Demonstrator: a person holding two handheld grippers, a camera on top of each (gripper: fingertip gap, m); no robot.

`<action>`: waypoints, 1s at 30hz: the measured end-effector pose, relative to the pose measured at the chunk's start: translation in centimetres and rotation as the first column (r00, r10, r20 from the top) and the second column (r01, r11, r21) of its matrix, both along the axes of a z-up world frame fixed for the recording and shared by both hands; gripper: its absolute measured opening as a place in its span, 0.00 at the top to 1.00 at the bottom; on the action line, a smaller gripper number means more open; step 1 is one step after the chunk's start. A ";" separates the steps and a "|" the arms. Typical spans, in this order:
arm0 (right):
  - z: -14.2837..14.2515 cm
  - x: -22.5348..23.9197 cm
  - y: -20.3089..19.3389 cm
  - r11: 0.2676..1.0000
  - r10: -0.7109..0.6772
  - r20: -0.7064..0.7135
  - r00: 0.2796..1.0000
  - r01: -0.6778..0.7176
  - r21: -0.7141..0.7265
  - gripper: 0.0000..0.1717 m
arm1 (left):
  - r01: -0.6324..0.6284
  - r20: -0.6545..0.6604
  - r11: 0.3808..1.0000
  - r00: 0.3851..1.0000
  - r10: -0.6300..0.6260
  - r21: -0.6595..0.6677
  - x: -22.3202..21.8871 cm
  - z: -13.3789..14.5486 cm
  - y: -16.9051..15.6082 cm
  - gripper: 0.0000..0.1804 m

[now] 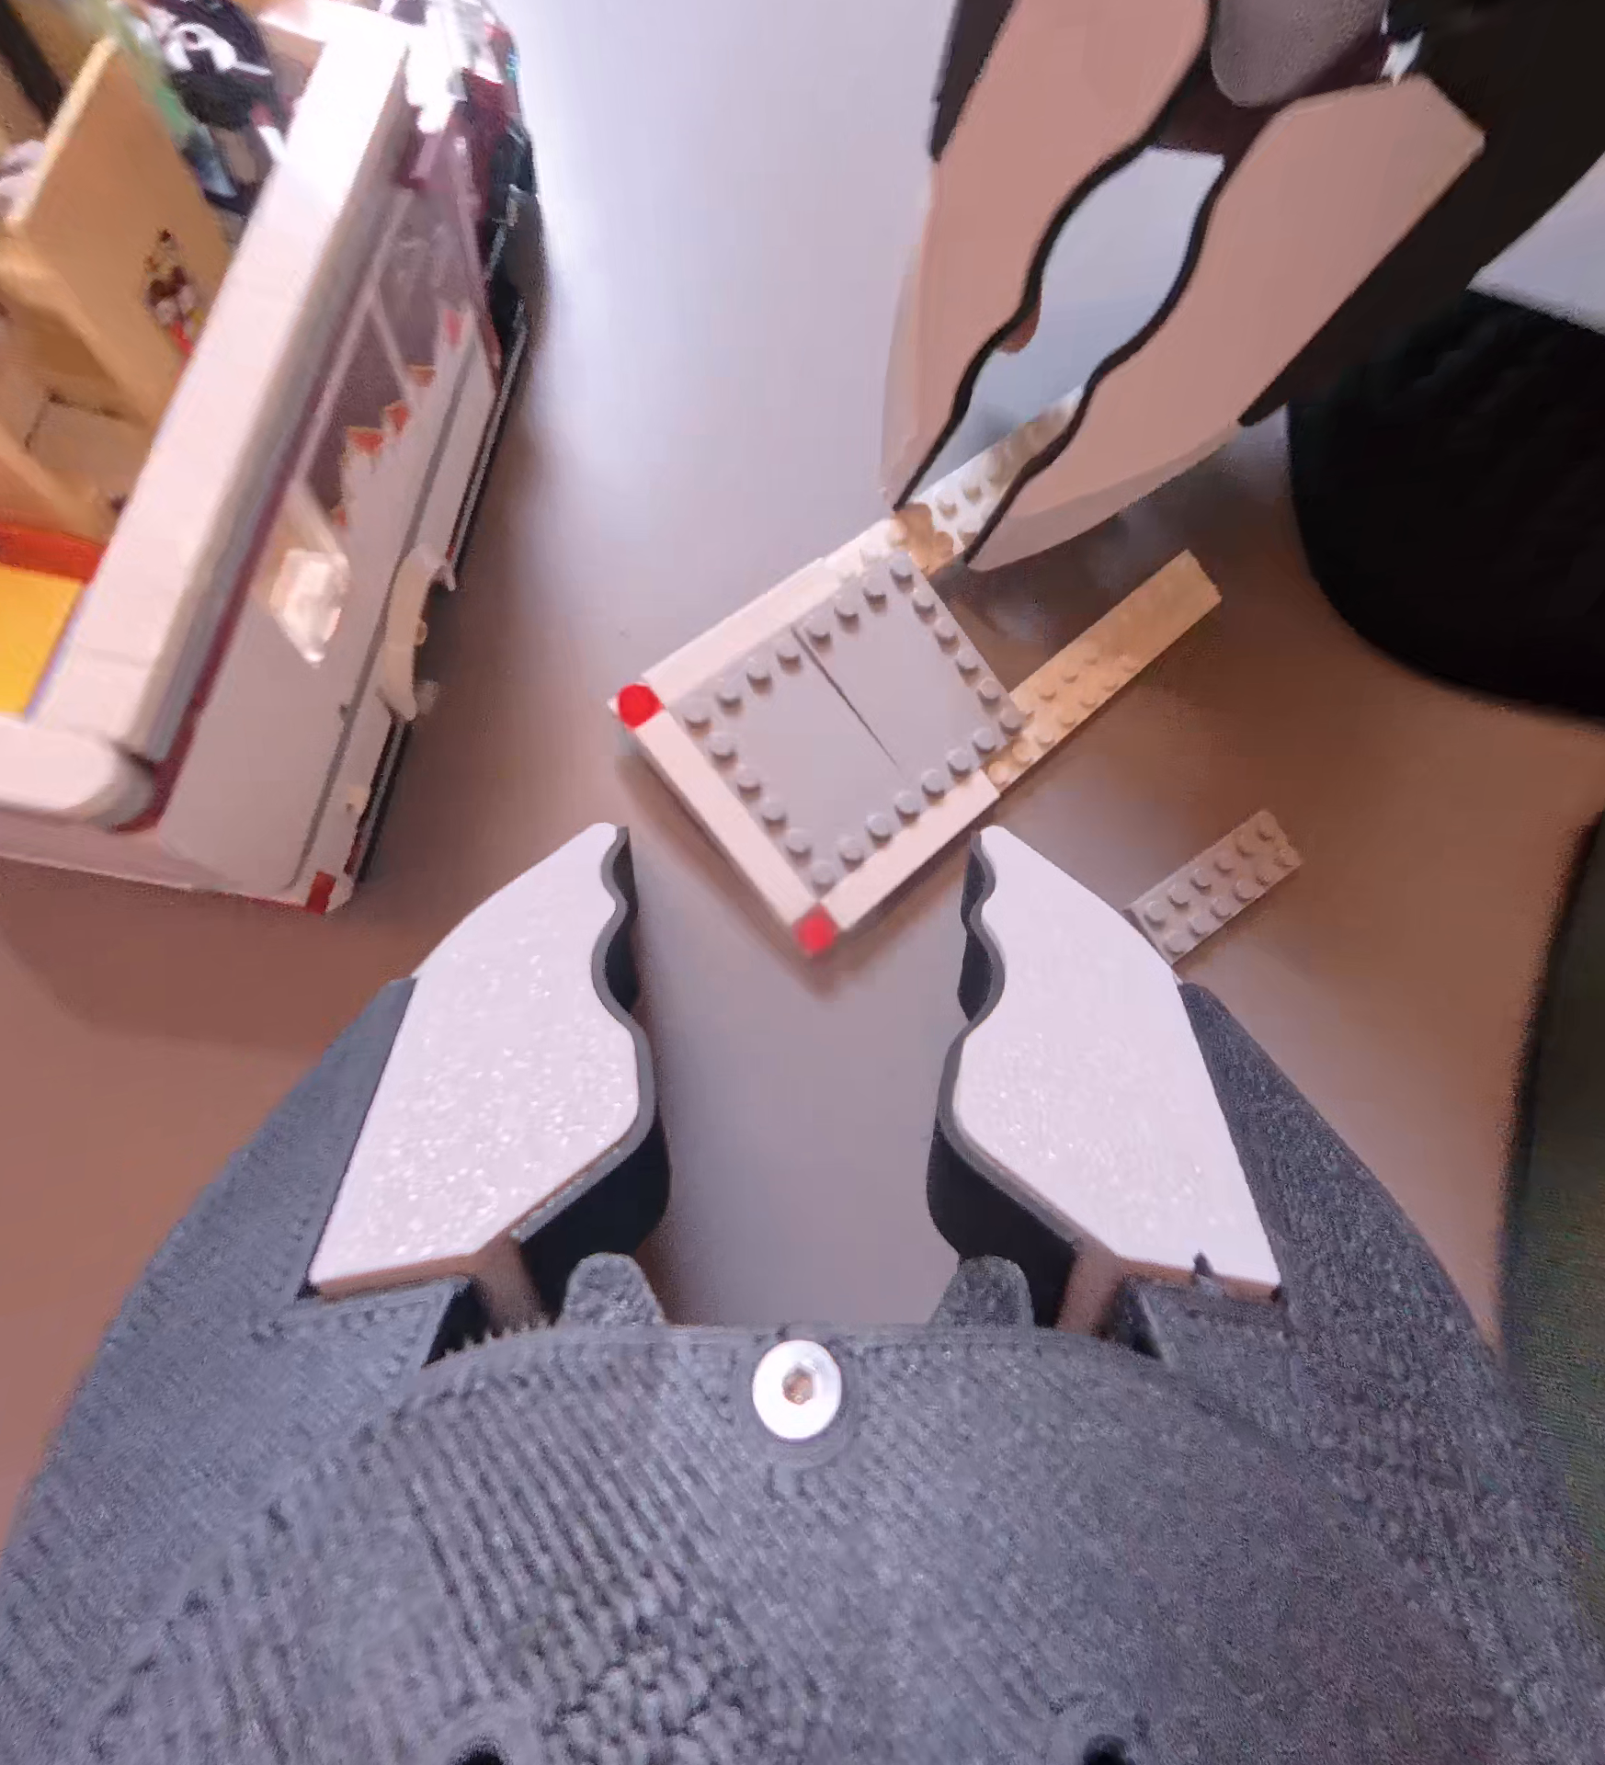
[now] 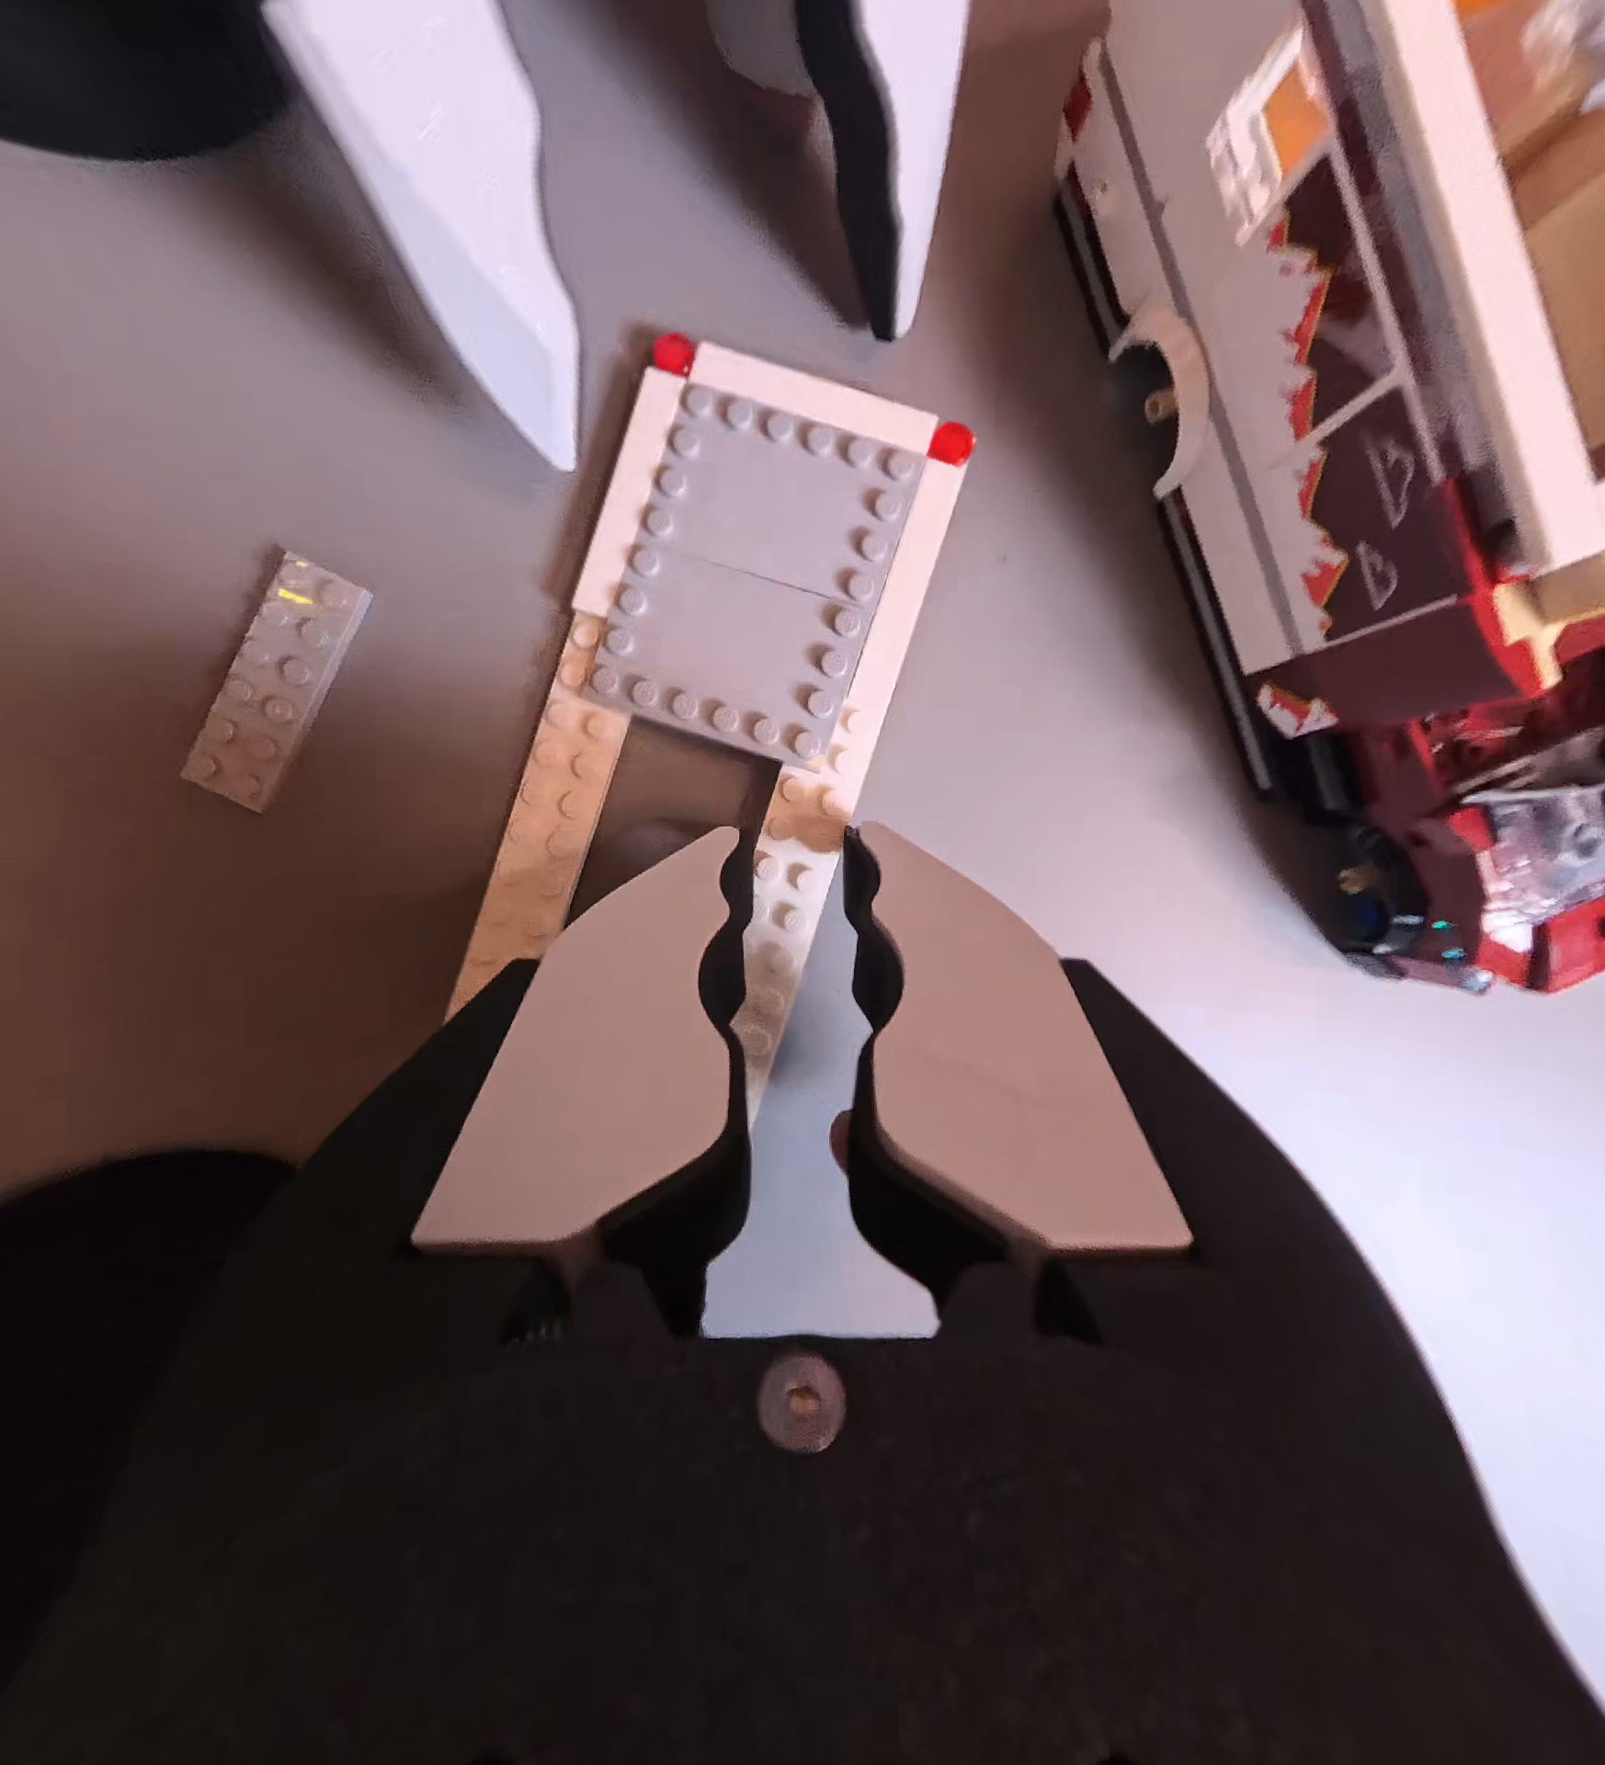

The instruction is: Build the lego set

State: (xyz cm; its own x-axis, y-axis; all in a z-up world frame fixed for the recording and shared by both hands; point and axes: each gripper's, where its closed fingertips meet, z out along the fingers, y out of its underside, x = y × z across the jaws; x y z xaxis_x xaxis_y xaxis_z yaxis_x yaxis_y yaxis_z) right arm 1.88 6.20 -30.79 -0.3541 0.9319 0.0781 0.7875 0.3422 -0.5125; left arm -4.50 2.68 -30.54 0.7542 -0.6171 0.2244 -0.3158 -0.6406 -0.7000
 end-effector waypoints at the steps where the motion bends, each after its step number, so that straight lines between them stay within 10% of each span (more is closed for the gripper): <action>1: 0.5 -0.1 -0.1 0.999 0.035 -0.030 0.999 -0.034 0.013 0.90 | -0.017 0.052 1.000 0.998 0.018 -0.016 -0.2 0.2 0.1 0.64; 20: 7.1 -0.2 -1.3 0.981 0.182 -0.321 0.929 -0.147 0.129 1.00 | 0.245 0.722 0.949 0.692 -0.028 -0.198 3.8 5.9 -1.4 0.92; 30: 6.9 0.4 -2.1 0.984 0.136 -0.190 0.972 -0.155 -0.089 0.79 | 0.209 0.609 0.977 0.780 -0.142 -0.040 4.0 6.2 -1.3 0.95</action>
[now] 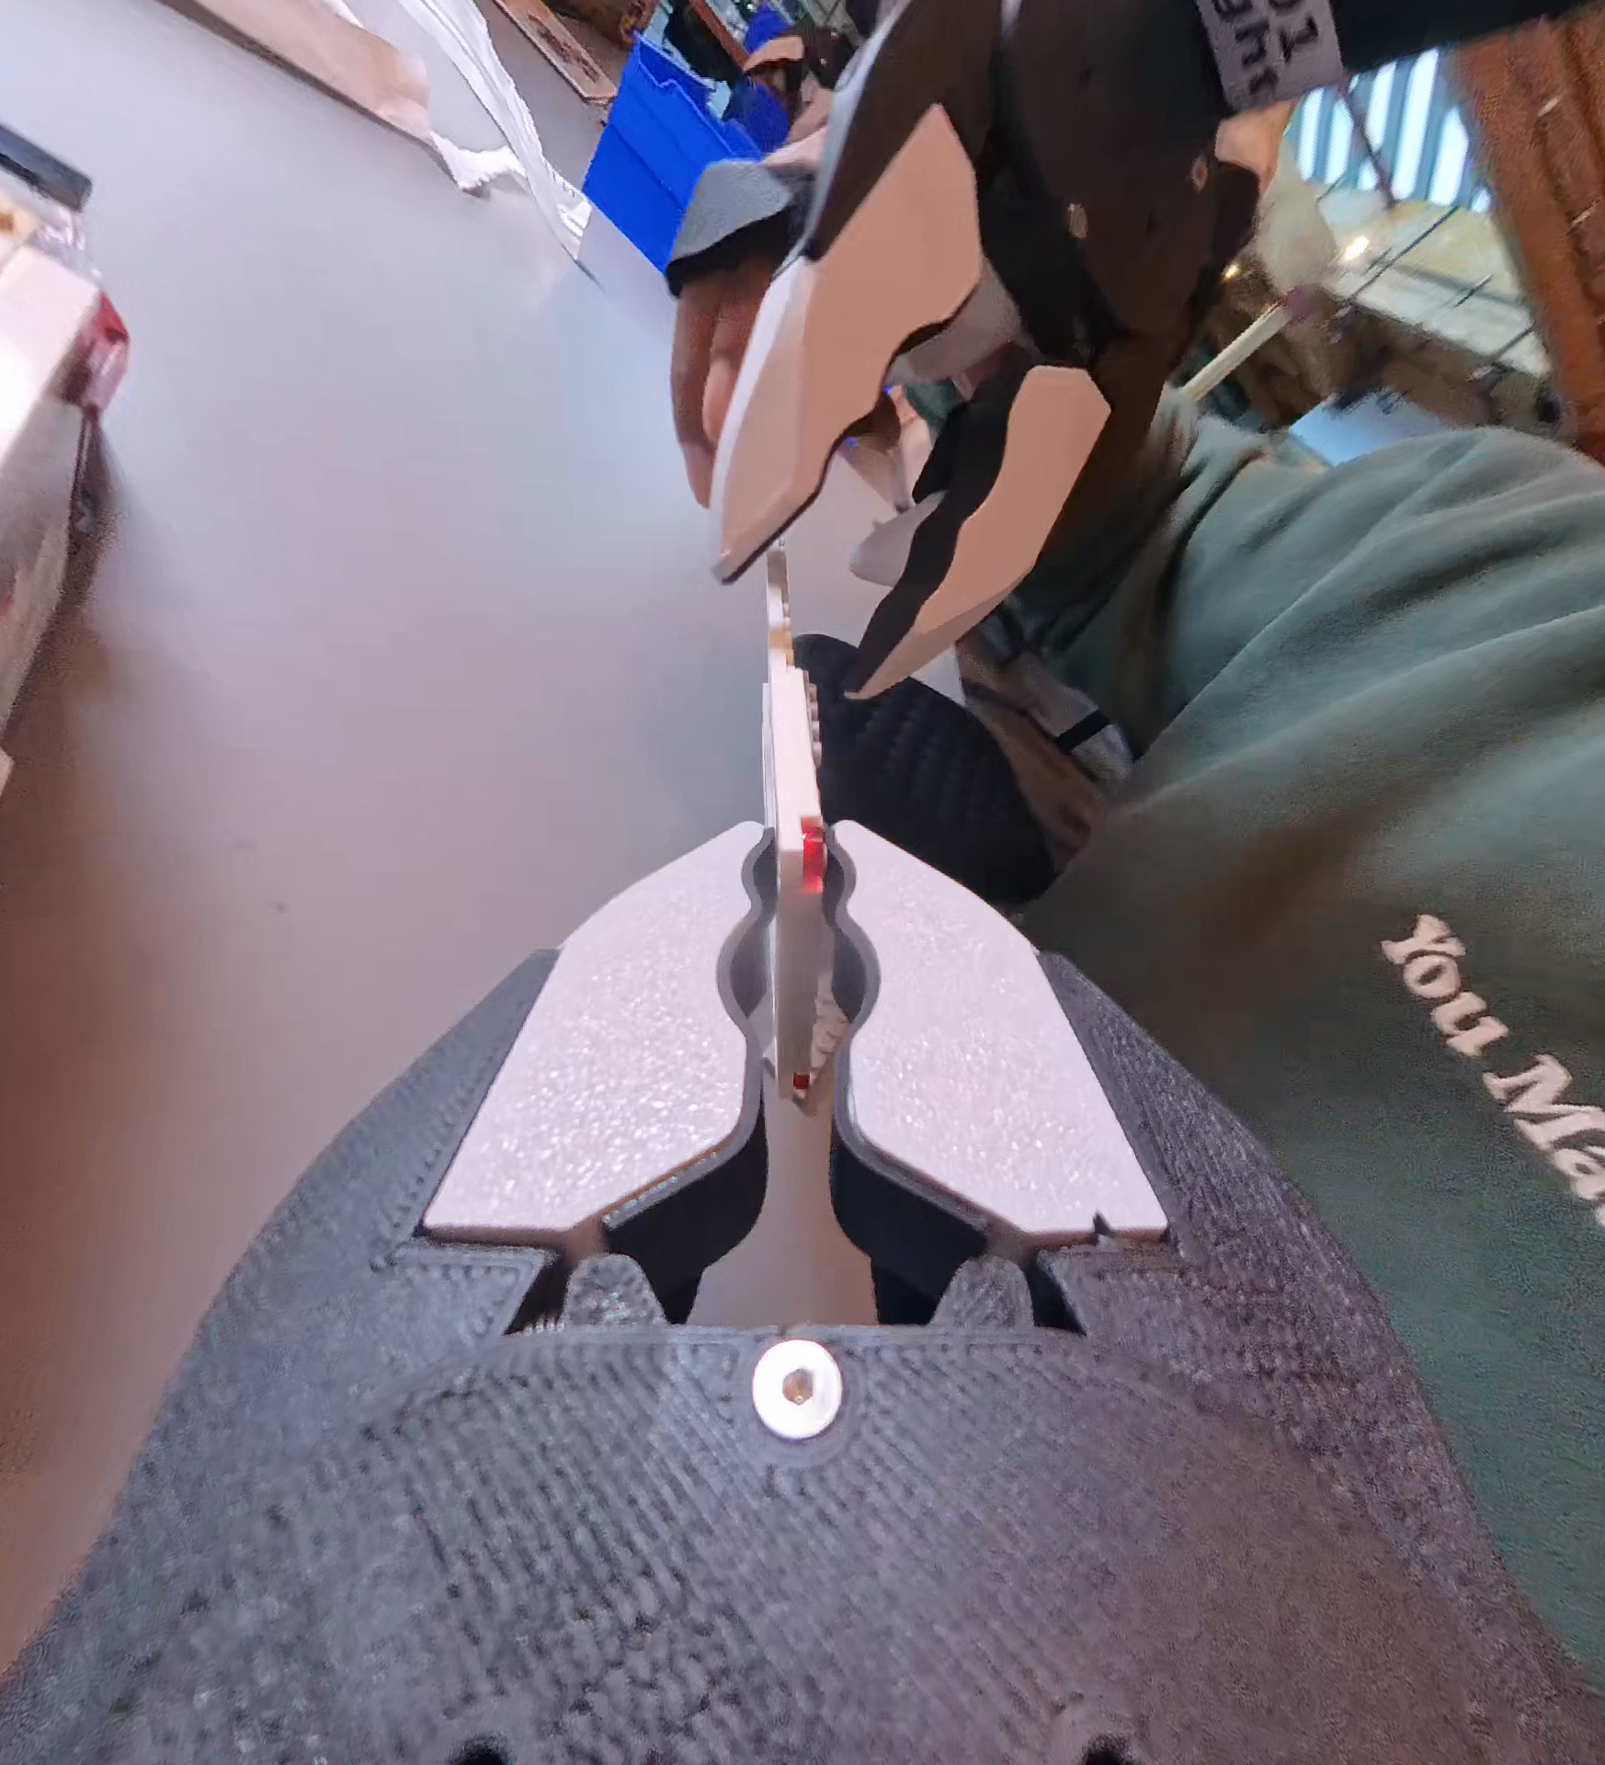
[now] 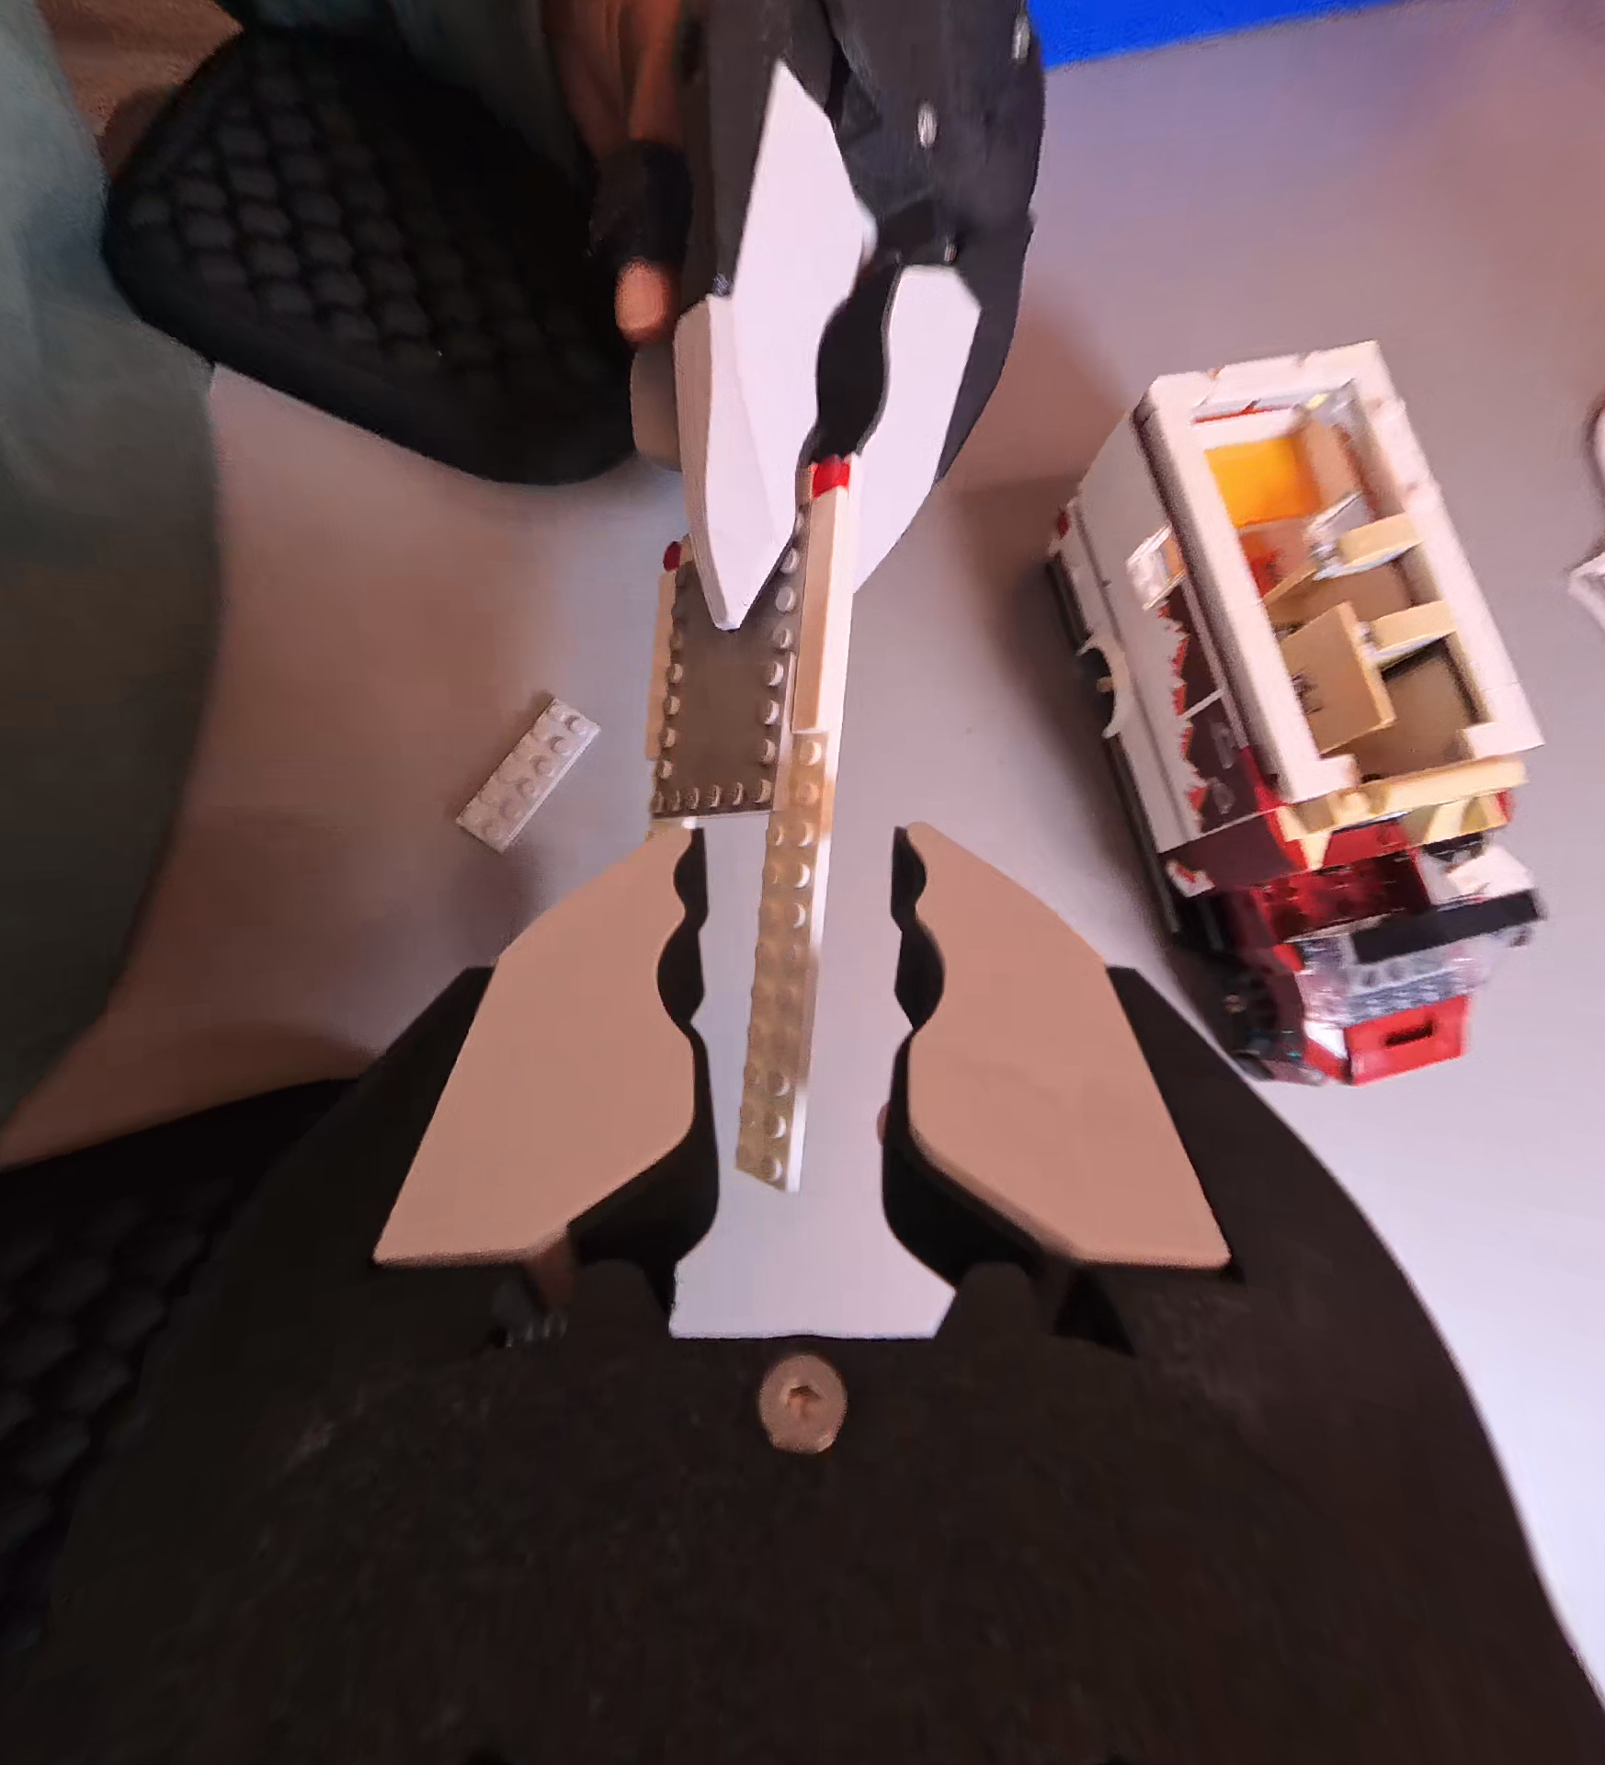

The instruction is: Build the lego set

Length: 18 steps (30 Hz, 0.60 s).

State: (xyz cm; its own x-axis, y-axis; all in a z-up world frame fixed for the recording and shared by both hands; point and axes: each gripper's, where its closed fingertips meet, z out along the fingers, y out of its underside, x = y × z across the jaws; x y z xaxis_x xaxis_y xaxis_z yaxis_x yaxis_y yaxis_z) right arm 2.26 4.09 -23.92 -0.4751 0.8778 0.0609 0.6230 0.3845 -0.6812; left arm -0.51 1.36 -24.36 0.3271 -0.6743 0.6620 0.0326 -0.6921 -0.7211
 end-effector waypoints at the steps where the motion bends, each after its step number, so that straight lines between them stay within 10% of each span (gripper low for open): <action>1: -0.4 0.1 -0.2 1.000 0.020 0.038 0.999 -0.019 -0.025 0.80 | -0.003 -0.036 0.999 0.999 0.004 0.033 0.1 -0.1 0.0 0.95; 18: 0.3 -1.5 -1.0 0.992 0.127 0.173 0.977 -0.122 -0.035 0.95 | 0.052 -0.378 0.874 0.913 0.155 0.484 0.2 1.7 0.7 0.94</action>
State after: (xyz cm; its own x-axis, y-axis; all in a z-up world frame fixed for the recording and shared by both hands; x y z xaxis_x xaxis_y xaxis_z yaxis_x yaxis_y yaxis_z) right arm 0.79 3.08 -23.66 -0.5822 0.8113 -0.0536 0.6817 0.4511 -0.5760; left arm -0.28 2.05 -22.68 0.5320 -0.8436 0.0729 -0.2983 -0.2674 -0.9162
